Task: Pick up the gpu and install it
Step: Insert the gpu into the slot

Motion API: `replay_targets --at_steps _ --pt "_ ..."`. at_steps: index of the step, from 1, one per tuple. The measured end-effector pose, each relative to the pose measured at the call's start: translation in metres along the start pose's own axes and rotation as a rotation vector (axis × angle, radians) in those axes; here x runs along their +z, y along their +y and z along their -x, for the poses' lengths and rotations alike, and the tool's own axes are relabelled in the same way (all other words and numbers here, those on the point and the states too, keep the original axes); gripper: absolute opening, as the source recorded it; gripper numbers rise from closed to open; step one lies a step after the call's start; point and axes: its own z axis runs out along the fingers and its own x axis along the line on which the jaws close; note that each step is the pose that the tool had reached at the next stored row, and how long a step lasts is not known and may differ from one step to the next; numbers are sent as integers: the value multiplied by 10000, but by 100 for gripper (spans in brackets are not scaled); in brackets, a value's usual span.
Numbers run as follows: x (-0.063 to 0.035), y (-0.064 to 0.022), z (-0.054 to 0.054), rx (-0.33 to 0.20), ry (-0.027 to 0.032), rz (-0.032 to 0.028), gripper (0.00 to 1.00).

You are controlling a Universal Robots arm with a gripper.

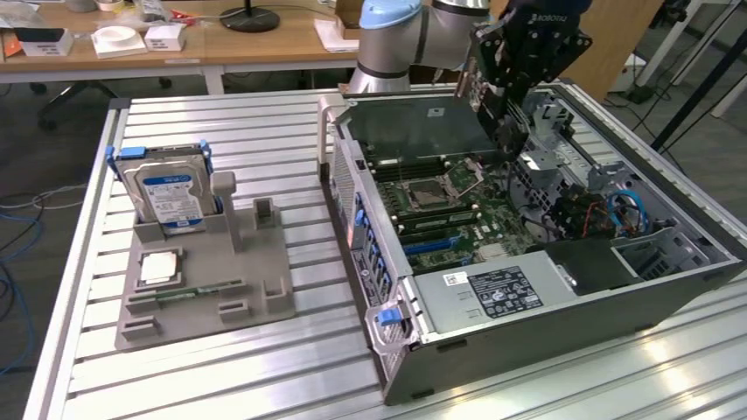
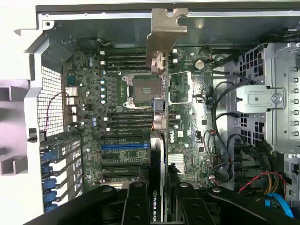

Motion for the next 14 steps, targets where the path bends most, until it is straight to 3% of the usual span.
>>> replay_targets --at_steps 3,14 --pt "7 18 264 0 0 0 26" --pt "8 23 326 0 0 -1 26"
